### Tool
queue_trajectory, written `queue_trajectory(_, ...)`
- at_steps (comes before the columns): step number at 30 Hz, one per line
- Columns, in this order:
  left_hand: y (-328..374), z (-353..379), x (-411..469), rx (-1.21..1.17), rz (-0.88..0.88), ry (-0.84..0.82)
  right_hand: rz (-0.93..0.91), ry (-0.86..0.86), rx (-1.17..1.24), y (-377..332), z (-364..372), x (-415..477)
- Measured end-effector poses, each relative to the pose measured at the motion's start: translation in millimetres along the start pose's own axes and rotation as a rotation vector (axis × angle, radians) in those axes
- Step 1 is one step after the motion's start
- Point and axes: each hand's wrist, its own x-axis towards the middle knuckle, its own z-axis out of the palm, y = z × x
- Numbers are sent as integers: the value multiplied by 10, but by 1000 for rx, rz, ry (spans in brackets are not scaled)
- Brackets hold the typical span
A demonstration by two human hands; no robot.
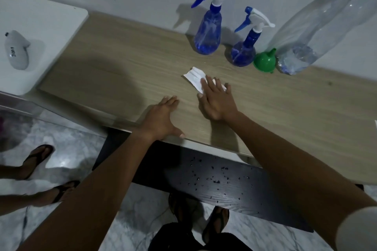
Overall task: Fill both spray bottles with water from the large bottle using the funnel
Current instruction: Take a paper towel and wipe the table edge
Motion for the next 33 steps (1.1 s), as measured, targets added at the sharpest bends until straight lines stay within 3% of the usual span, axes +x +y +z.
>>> queue_trajectory(11,32,115,-161,-8,-27,131,-418,1,-112,123,394,-1159)
queue_trajectory(20,593,558,-377,145,66,17,-611,88,-152,833,287,-1670)
queue_trajectory(23,838,749,-364,139,105,-7,-484,55,104,979,50,-1773)
queue_trajectory(27,1251,995,-259,106,132,9,-106,313,411,1328,-336,-1716)
queue_trajectory(30,1513,1154,-151,79,90,-11,131,434,451,1633,-600,-1499)
queue_trajectory(33,1594,1212,-80,124,45,-27,209,422,418,1744,-723,-1287)
